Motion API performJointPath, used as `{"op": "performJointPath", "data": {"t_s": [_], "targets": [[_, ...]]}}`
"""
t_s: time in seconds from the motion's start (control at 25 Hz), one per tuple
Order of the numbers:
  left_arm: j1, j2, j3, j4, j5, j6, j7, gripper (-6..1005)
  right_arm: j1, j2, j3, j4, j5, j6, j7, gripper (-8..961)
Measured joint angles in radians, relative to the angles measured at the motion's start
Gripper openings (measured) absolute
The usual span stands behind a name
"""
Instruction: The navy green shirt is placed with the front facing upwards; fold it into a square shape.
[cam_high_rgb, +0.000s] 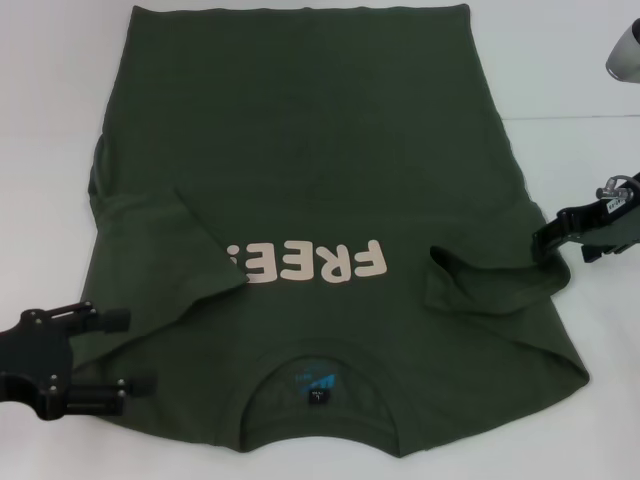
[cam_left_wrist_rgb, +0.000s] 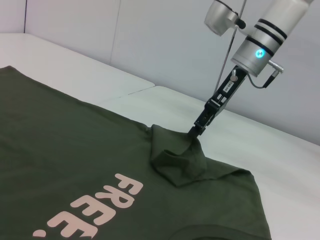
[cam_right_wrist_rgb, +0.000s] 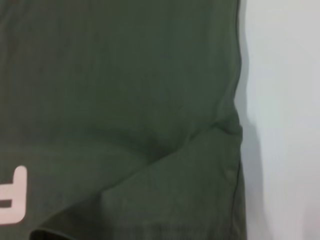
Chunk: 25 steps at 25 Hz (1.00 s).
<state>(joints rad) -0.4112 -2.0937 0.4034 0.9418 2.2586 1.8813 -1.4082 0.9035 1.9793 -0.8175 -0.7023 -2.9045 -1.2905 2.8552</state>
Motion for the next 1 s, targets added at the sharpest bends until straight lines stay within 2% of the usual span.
{"op": "performJointPath", "data": {"t_s": [0.72, 1.0], "targets": [[-0.012, -0.001, 0.0, 0.0, -0.001, -0.004, 0.0, 836, -0.009, 0.021, 0.0, 0.052, 0.007, 0.123, 0.001, 720], [-0.012, -0.002, 0.001, 0.0, -0.001, -0.004, 0.0, 834, -0.008, 0.03, -0.008, 0.048, 0.002, 0.135, -0.002, 576]]}}
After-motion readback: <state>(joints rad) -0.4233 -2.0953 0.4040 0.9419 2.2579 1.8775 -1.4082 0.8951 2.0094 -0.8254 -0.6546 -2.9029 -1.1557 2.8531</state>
